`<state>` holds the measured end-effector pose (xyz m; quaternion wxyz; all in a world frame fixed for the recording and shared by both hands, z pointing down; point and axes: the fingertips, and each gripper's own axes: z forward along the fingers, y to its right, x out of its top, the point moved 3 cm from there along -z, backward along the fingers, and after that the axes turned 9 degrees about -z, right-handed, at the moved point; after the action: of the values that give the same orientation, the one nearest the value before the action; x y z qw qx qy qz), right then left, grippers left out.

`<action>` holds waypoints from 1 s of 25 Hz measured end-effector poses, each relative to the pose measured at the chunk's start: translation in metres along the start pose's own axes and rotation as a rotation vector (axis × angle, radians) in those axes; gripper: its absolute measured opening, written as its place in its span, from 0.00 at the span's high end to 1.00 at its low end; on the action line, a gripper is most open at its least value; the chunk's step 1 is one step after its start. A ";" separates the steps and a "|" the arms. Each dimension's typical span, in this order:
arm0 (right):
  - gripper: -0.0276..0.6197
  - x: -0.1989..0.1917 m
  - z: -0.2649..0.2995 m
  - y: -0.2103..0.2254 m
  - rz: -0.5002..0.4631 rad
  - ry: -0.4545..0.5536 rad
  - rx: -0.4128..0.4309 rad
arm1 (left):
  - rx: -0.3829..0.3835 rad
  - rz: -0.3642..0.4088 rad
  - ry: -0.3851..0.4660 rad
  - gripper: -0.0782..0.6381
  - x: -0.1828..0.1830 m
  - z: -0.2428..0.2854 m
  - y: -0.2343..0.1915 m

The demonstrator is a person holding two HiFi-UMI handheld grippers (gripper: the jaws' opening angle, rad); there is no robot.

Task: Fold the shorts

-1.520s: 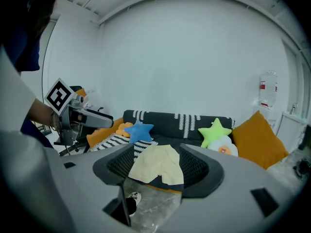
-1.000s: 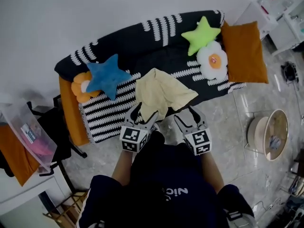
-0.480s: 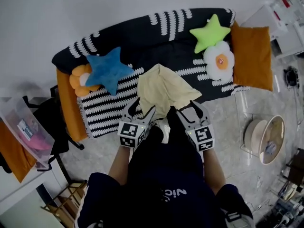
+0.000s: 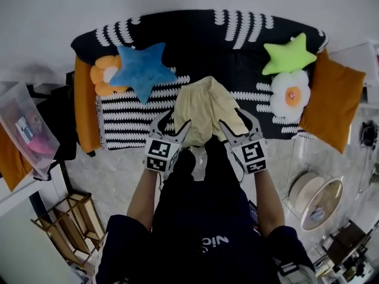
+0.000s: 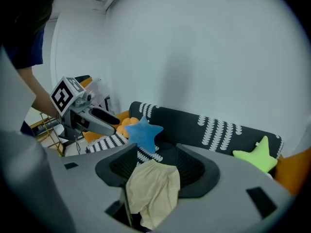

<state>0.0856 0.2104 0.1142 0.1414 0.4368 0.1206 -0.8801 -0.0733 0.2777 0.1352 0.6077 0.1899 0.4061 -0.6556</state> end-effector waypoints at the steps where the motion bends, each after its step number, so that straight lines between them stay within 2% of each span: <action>1: 0.57 -0.001 0.009 0.010 -0.006 -0.008 0.016 | 0.012 -0.009 -0.008 0.51 0.001 0.009 -0.004; 4: 0.57 -0.009 0.039 0.034 -0.021 -0.037 0.065 | 0.042 -0.010 -0.038 0.51 0.003 0.040 -0.019; 10: 0.58 -0.040 0.116 0.065 -0.088 -0.110 0.190 | 0.077 0.037 -0.143 0.54 -0.010 0.112 -0.065; 15: 0.59 -0.073 0.178 0.080 -0.116 -0.151 0.267 | 0.071 0.095 -0.261 0.56 -0.040 0.170 -0.097; 21: 0.59 -0.120 0.242 0.072 -0.190 -0.209 0.364 | 0.032 0.193 -0.384 0.56 -0.088 0.228 -0.129; 25: 0.59 -0.165 0.278 0.056 -0.273 -0.262 0.450 | 0.056 0.220 -0.420 0.56 -0.117 0.264 -0.155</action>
<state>-0.0039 0.0889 0.4056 -0.0643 0.3197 -0.0392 -0.9445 -0.1341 0.1409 0.4271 0.7412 0.1091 0.2292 -0.6215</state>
